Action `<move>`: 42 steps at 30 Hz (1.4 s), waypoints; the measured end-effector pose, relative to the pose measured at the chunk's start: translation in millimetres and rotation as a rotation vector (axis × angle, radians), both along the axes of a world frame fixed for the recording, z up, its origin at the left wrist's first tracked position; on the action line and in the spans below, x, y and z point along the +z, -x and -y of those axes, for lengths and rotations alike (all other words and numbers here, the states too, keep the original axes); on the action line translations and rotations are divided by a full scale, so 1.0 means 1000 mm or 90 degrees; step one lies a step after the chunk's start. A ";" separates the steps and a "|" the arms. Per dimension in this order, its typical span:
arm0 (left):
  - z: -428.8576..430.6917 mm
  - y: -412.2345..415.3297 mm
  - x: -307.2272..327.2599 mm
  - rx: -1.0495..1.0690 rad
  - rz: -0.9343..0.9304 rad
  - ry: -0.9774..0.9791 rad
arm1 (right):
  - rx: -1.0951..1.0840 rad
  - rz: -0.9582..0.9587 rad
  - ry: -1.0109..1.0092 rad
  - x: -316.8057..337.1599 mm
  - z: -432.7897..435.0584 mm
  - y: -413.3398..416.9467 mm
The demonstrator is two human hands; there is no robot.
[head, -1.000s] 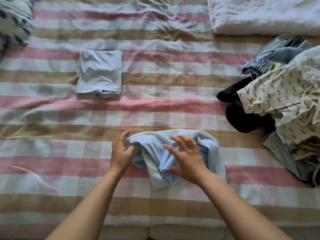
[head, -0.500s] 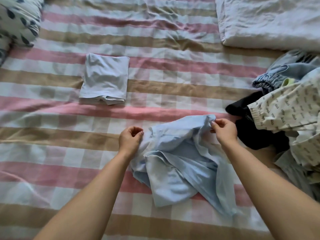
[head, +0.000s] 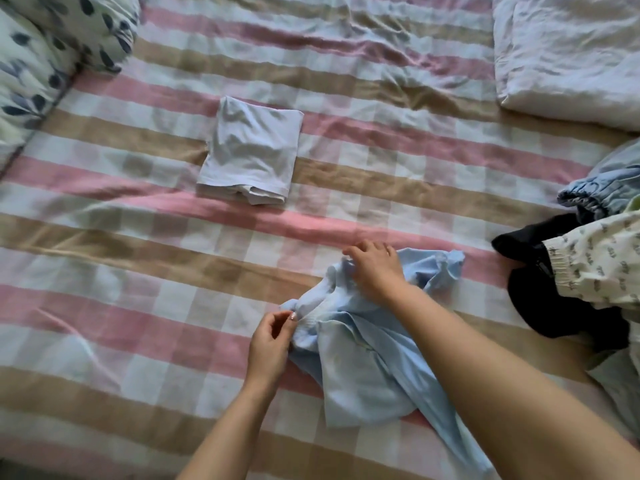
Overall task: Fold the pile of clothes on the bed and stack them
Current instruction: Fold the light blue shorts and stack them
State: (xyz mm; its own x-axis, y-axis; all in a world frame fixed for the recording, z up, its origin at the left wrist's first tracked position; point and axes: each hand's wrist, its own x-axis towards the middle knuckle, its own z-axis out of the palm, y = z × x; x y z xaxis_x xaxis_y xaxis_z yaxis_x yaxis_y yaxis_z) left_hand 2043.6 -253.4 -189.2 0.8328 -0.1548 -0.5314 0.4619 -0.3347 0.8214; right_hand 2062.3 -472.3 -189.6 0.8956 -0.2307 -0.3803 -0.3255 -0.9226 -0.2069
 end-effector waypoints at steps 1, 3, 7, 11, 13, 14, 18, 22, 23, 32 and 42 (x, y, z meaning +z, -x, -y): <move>-0.003 0.001 -0.002 -0.001 -0.022 0.009 | -0.006 -0.014 0.015 -0.005 -0.001 -0.002; -0.009 0.001 -0.006 -0.012 -0.036 -0.008 | -0.024 -0.008 0.038 -0.010 -0.001 -0.004; -0.013 -0.002 -0.007 -0.098 -0.072 -0.059 | -0.060 -0.038 0.012 -0.006 0.011 -0.001; -0.002 -0.010 0.004 -0.153 -0.017 -0.055 | -0.154 0.147 -0.079 0.025 0.024 0.013; 0.005 -0.017 0.015 -0.155 0.049 -0.052 | -0.203 0.246 -0.166 0.053 0.031 0.029; 0.009 -0.020 0.022 -0.158 0.066 -0.031 | -0.218 0.281 -0.206 0.066 0.034 0.038; 0.030 -0.026 0.060 -0.227 0.109 0.049 | -0.279 0.409 -0.292 0.117 0.042 0.080; 0.050 -0.023 0.097 -0.341 0.098 0.103 | -0.344 0.470 -0.373 0.152 0.051 0.112; 0.055 -0.019 0.103 -0.396 0.083 0.088 | -0.357 0.482 -0.403 0.161 0.053 0.119; 0.067 0.008 0.156 -0.500 0.040 0.093 | -0.375 0.513 -0.463 0.219 0.063 0.169; 0.061 0.008 0.224 -0.417 0.083 0.093 | -0.514 0.493 -0.450 0.236 0.063 0.188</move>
State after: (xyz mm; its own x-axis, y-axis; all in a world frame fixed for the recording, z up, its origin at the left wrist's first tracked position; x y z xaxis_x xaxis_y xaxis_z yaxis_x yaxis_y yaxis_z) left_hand 2036.0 -314.6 34.8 0.5984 -0.7117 -0.3680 0.0959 -0.3924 0.9148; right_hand 1873.9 -535.5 46.5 0.6400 -0.7627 -0.0933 -0.3088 -0.1442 -0.9401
